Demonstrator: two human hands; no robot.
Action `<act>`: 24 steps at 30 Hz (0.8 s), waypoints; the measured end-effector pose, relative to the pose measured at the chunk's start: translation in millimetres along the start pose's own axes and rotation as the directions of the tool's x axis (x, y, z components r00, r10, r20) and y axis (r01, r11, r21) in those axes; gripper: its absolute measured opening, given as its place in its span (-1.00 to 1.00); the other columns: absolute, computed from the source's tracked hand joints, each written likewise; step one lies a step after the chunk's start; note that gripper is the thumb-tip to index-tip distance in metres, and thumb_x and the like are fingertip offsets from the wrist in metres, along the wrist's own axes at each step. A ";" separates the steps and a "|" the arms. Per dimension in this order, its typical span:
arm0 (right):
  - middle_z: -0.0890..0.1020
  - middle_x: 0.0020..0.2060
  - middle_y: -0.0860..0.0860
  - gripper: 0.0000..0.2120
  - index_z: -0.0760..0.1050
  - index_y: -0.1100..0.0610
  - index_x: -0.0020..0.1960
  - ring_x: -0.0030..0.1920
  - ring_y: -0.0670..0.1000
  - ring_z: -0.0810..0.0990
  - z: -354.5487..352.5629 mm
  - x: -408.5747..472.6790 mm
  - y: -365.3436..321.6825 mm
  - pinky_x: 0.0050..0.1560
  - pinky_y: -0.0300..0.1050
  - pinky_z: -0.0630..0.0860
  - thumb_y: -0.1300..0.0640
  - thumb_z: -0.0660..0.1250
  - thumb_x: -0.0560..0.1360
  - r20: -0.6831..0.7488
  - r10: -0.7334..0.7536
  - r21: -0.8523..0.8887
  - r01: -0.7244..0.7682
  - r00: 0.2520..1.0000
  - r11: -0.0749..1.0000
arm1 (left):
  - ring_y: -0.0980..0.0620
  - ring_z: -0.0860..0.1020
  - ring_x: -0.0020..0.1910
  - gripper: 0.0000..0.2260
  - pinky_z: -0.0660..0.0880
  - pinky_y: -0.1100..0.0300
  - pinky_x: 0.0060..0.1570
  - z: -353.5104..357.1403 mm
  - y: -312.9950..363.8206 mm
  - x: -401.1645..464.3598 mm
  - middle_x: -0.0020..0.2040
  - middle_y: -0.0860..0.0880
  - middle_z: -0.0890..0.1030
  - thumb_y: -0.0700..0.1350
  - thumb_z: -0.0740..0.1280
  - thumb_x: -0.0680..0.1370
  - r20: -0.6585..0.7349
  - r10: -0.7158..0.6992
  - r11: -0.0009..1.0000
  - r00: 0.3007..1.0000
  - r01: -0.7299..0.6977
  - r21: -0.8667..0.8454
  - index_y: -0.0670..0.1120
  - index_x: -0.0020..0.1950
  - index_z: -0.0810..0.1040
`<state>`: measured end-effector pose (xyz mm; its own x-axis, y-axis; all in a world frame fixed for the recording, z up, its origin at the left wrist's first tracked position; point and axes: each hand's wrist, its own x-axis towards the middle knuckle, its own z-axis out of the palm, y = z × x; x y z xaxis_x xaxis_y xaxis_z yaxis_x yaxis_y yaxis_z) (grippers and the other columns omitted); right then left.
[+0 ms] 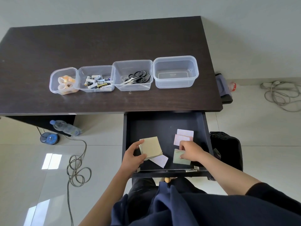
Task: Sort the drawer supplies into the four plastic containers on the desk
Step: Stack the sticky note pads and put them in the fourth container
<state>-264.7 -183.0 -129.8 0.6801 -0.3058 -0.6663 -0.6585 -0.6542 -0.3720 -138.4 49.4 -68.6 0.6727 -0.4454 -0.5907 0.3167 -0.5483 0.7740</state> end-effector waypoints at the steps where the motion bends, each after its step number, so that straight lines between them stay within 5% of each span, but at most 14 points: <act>1: 0.57 -0.14 -0.03 -0.75 0.43 0.02 -0.13 -0.12 0.05 0.54 -4.1 -1.0 -1.7 -0.19 -0.09 0.44 0.09 0.50 0.33 -0.032 -0.001 0.071 0.003 0.999 0.997 | -0.03 0.53 -0.02 -0.52 0.59 0.24 -0.21 0.3 0.7 1.1 0.22 -0.05 0.44 -0.33 0.37 0.48 0.000 0.002 1.000 1.000 -0.002 -0.003 0.12 0.28 0.47; 5: 0.58 -0.18 -0.02 -0.65 0.43 -0.01 0.08 -0.18 0.02 0.56 -23.6 -7.4 -13.8 -0.21 -0.14 0.44 0.12 0.48 0.36 -0.249 0.067 0.351 0.025 0.966 0.936 | -0.05 0.50 0.11 -0.52 0.62 0.19 -0.15 2.7 4.4 5.5 0.23 -0.06 0.45 -0.33 0.37 0.47 0.013 0.017 1.000 1.000 -0.017 -0.005 0.14 0.27 0.47; 8: 0.58 -0.18 0.01 -0.46 0.35 -0.12 0.26 -0.17 -0.03 0.58 -39.5 -20.0 -29.5 -0.24 -0.27 0.45 0.16 0.48 0.37 -0.394 0.127 0.585 0.141 0.910 0.799 | 0.00 0.50 0.09 -0.48 0.62 0.17 -0.12 5.6 9.7 7.1 0.23 -0.04 0.45 -0.33 0.36 0.48 0.027 0.029 1.000 0.999 -0.029 -0.008 0.15 0.31 0.43; 10: 0.57 -0.15 0.00 -0.54 0.43 -0.07 0.21 -0.14 -0.06 0.56 -44.8 -27.6 -40.7 -0.26 -0.36 0.46 0.21 0.46 0.39 -0.459 0.191 0.692 0.214 0.868 0.689 | 0.01 0.50 0.11 -0.44 0.62 0.19 -0.13 7.4 13.5 7.5 0.23 -0.03 0.44 -0.33 0.36 0.48 0.040 0.043 0.999 0.998 -0.043 -0.004 0.15 0.36 0.39; 16: 0.63 -0.06 0.05 -0.76 0.49 0.11 0.02 0.01 0.02 0.64 -37.3 -35.2 -75.6 -0.10 -0.06 0.65 0.29 0.45 0.40 -0.318 0.339 0.932 0.226 0.885 0.285 | 0.10 0.52 0.00 -0.37 0.64 0.16 -0.13 14.3 21.7 6.4 0.24 0.02 0.44 -0.32 0.39 0.46 0.071 0.082 0.996 0.994 -0.083 0.011 0.13 0.43 0.32; 19: 0.65 -0.09 0.02 -0.79 0.50 0.11 -0.04 -0.03 0.02 0.64 -25.8 -32.8 -87.3 -0.06 -0.07 0.63 0.22 0.47 0.39 -0.312 0.334 0.918 0.191 0.890 0.347 | 0.11 0.57 -0.05 -0.36 0.63 0.07 -0.11 17.7 23.7 5.0 0.20 0.00 0.48 -0.34 0.37 0.45 0.066 0.104 0.994 0.992 -0.103 -0.022 0.09 0.45 0.32; 24: 0.63 -0.15 0.00 -0.78 0.54 0.18 -0.02 -0.16 -0.11 0.58 -18.4 -35.8 -92.9 -0.24 -0.37 0.45 0.16 0.49 0.38 -0.341 0.309 0.874 0.178 0.888 0.452 | 0.13 0.56 -0.09 -0.38 0.60 -0.07 -0.04 16.5 26.9 3.2 0.18 -0.05 0.48 -0.35 0.38 0.47 0.013 0.122 0.984 0.992 -0.119 -0.133 0.05 0.45 0.32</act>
<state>-221.9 -124.0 -59.5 0.5103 -0.7092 -0.4865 -0.4582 0.2545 -0.8516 -138.8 21.5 -53.4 0.6977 -0.5181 -0.4948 0.3205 -0.3921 0.8623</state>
